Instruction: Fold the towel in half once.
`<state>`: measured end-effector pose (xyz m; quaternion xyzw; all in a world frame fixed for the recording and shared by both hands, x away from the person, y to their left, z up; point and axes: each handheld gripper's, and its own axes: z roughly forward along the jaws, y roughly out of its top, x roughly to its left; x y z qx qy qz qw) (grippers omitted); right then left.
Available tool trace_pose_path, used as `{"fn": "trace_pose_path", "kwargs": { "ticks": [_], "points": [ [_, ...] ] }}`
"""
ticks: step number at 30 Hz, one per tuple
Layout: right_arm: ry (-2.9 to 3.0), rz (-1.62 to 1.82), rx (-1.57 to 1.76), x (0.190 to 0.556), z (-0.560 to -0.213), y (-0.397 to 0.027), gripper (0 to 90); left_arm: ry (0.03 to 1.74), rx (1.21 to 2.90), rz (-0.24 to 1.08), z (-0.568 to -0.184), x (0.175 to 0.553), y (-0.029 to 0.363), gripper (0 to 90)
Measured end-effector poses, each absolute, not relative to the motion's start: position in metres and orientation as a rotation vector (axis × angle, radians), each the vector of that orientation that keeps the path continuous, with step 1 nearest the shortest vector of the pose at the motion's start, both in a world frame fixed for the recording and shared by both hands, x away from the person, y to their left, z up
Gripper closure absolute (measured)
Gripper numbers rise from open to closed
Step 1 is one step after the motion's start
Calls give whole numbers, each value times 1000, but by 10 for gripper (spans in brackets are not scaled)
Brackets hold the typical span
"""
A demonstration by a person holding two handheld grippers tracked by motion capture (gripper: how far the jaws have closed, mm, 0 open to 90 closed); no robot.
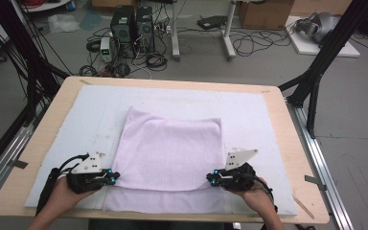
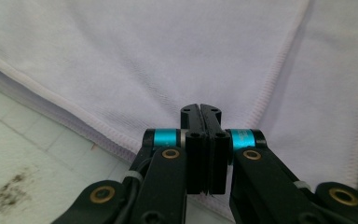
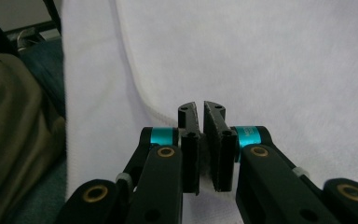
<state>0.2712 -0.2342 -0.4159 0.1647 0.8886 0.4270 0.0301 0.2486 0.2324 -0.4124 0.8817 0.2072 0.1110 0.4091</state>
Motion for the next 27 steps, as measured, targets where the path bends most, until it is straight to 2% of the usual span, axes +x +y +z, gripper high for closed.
{"fn": "trace_pose_path", "kwargs": {
  "ticks": [5,9,10,11,12,14,19,27],
  "points": [
    [2704,1380,451,253,-393,-237,853,476,2199,301,-394,226,240,884],
    [2733,1392,422,231,-392,-242,851,445,2207,269,-394,207,244,881],
    [2754,1405,417,227,-396,-244,845,443,2215,266,-397,204,244,870],
    [2777,1417,415,226,-400,-245,820,449,2220,273,-401,204,243,814],
    [2767,1406,443,225,-403,-246,794,462,2222,267,-405,204,242,748],
    [2769,1414,475,229,-410,-247,754,466,2246,260,-412,208,240,689],
    [2801,1338,487,240,-424,-236,699,461,2284,244,-424,216,232,681],
    [2820,1326,464,255,-429,-226,673,452,2289,221,-432,222,225,669]
  ]
}}
